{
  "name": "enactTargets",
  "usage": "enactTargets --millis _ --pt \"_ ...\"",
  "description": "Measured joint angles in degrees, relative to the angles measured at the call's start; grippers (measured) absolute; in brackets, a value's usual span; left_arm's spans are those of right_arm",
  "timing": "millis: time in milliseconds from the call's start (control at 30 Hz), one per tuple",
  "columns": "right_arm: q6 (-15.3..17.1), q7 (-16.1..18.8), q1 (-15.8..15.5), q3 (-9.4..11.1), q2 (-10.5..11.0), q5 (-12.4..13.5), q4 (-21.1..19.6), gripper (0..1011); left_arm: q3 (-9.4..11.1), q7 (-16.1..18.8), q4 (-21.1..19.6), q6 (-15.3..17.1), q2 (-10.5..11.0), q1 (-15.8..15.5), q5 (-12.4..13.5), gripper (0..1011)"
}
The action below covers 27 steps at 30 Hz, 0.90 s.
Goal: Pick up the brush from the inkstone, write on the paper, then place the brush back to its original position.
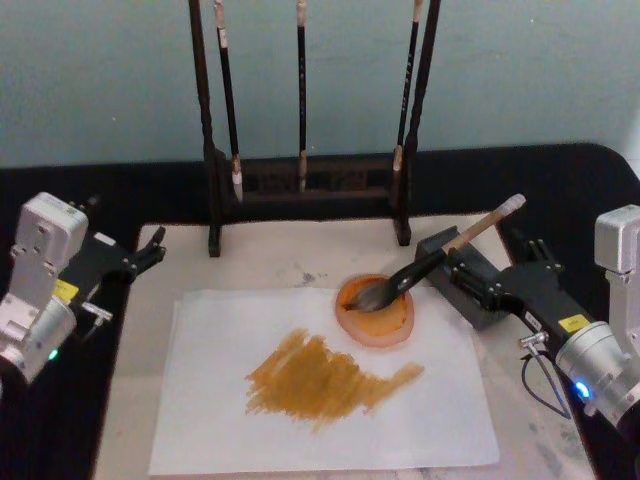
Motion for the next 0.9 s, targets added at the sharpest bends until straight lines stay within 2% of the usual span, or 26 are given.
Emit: enactTargets --millis 900 --pt "0.01 0.00 0.00 0.00 0.00 0.00 0.00 1000 0.00 0.00 0.00 0.00 0.00 0.00 0.00 1009"
